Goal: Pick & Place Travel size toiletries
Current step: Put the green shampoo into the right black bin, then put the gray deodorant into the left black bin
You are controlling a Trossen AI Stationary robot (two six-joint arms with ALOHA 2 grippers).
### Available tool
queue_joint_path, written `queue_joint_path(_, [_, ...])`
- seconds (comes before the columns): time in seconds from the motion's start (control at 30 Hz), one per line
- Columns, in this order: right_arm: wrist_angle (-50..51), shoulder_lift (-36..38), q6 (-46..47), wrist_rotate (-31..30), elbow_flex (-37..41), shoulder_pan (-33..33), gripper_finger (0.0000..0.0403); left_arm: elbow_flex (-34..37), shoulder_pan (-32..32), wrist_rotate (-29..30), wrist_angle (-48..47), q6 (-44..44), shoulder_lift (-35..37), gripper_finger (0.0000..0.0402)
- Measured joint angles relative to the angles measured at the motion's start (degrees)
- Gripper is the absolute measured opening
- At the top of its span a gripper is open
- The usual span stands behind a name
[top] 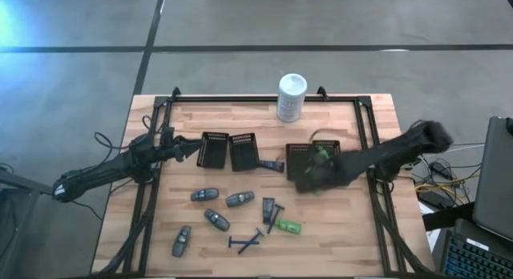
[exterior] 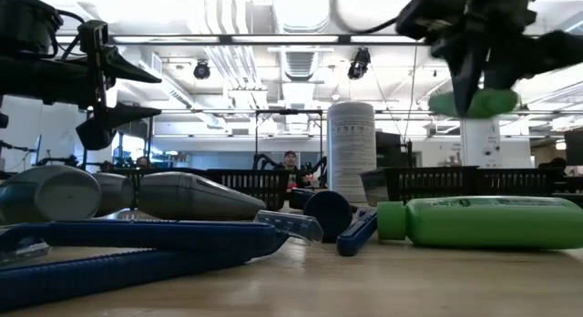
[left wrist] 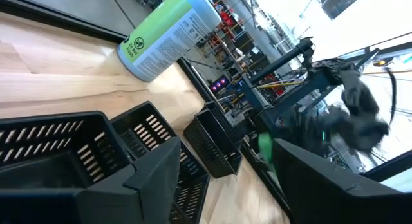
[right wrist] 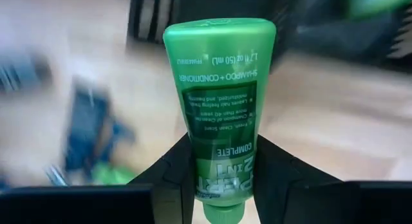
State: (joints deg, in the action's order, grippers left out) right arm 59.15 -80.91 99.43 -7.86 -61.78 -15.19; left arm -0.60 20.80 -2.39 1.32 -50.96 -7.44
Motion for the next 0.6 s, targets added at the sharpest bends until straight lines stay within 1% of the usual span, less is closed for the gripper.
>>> queue_joint_path(0.07, [1.4,5.3,0.2,-2.4,3.8,3.2,0.01,0.0,0.0,0.0,0.0,0.0,0.0,0.025])
queue_joint_path(0.13, [-0.4,9.2,-1.5,-2.6,8.2,7.7,0.0116,0.0,0.0,0.0,0.0,0.0,0.0,0.025])
queue_joint_path(0.23, [-1.3,12.1,-7.0,0.2,14.2,14.5,0.0167,0.0,0.0,0.0,0.1,-0.8,0.0,0.025])
queue_joint_path(0.33, [-2.4,12.5,-9.9,3.0,17.6,18.3,0.0222,0.0,0.0,-0.2,0.1,-2.2,0.0,0.025])
queue_joint_path(0.43, [-7.8,12.8,-13.3,3.0,16.8,17.2,0.0268,0.0,0.0,-1.1,0.2,-3.2,0.0,0.025])
queue_joint_path(0.5, [-11.6,12.5,-15.2,0.8,14.8,14.4,0.0293,0.0,0.0,-1.4,0.2,-3.4,0.0,0.025])
queue_joint_path(0.6, [-14.4,10.8,-19.8,-1.3,11.0,9.3,0.0317,0.0,0.0,-1.4,0.2,-2.8,0.0,0.025])
